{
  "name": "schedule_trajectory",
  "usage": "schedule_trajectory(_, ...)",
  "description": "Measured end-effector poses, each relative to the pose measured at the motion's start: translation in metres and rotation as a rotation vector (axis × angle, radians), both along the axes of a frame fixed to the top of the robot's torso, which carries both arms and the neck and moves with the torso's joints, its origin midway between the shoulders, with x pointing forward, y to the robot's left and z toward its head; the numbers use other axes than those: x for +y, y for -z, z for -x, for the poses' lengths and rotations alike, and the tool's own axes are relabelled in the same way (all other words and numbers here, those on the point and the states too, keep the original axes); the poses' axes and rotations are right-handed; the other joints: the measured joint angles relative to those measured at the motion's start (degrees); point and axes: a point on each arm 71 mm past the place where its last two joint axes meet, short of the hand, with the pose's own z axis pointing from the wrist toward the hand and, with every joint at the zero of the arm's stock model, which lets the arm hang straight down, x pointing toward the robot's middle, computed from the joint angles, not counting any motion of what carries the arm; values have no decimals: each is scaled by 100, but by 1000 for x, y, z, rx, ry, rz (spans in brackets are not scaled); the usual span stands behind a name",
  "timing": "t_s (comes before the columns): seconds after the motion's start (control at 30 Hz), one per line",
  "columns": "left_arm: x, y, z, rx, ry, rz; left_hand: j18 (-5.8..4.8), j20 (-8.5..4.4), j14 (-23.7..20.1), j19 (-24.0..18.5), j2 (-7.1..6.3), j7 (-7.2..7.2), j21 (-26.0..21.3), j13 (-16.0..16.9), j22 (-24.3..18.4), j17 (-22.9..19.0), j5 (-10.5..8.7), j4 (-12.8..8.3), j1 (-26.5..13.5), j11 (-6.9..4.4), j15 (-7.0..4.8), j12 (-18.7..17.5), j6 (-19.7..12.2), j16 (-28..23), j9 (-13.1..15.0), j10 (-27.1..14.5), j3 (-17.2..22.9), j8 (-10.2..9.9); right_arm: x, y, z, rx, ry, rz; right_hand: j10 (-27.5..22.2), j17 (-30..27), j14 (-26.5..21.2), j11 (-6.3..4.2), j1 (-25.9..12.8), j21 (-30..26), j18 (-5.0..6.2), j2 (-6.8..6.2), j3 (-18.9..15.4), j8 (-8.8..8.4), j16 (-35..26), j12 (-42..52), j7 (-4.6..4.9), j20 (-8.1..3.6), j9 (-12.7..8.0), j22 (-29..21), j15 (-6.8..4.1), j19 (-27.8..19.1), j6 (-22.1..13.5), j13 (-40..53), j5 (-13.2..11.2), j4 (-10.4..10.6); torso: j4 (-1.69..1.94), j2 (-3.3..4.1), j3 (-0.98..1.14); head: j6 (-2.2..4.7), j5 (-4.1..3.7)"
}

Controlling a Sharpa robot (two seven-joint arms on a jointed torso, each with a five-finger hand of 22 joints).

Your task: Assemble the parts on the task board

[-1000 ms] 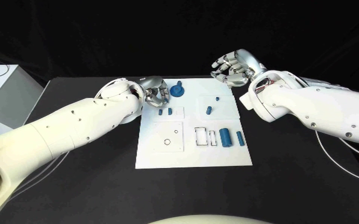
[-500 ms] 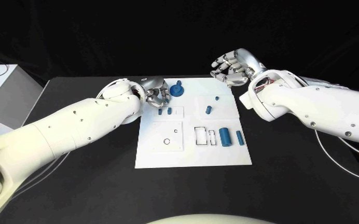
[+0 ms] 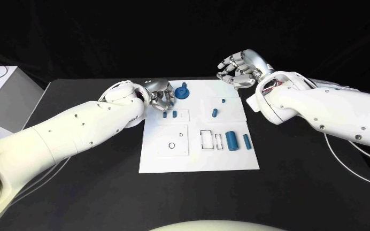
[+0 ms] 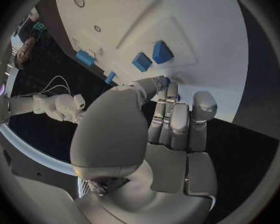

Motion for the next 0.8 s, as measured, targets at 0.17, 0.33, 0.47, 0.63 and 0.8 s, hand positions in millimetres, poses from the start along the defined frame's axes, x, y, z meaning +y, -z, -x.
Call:
schedule_trajectory(0.17,0,0,0,0,0,-3,0,0,0,0,0,0,0,5,-35,-7,0,0,0,0,0,-29,0,0,-2,0,0,-9,0,0,0,0,0,0,0,0,0,0,0,0,0,0,0,0,0,0,0,0,0,0,0,0,0,0,0,0,2,0,-1,-1,0)
schedule_trajectory(0.33,0,0,0,-3,3,-7,0,4,0,-4,-28,0,-31,20,-67,-95,2,-47,-29,0,0,-77,-1,0,-4,0,-47,-49,0,0,0,0,1,0,0,0,0,0,0,0,0,0,0,0,0,0,0,0,0,0,0,0,0,0,0,0,3,0,-1,-8,5)
schedule_trajectory(0.47,-1,2,1,-10,7,-12,0,9,-22,-34,-29,-1,-31,26,-81,-124,2,-47,-29,0,22,-77,-1,0,-4,0,-47,-53,0,0,0,0,1,0,0,0,0,0,0,0,0,0,0,0,0,-36,0,0,0,0,0,0,0,-22,0,0,3,-1,0,-13,7)
schedule_trajectory(0.63,-1,3,1,-24,11,-15,0,9,-22,-34,-29,-1,-31,83,-69,-102,2,-73,-29,1,22,-8,-2,0,-4,0,-107,-53,0,0,0,0,1,0,0,0,0,0,0,0,0,0,0,0,0,-36,-1,0,0,0,0,0,0,-25,0,0,3,-2,1,-14,8)
schedule_trajectory(0.8,-1,4,2,-36,14,-17,0,9,-22,-34,-5,-2,-30,149,-58,-70,2,-101,-52,1,22,57,-1,0,14,-1,-135,-53,0,0,0,0,1,1,0,0,0,0,0,0,0,0,0,0,0,-36,-1,0,0,-1,0,0,0,-25,0,0,1,-2,1,-14,8)
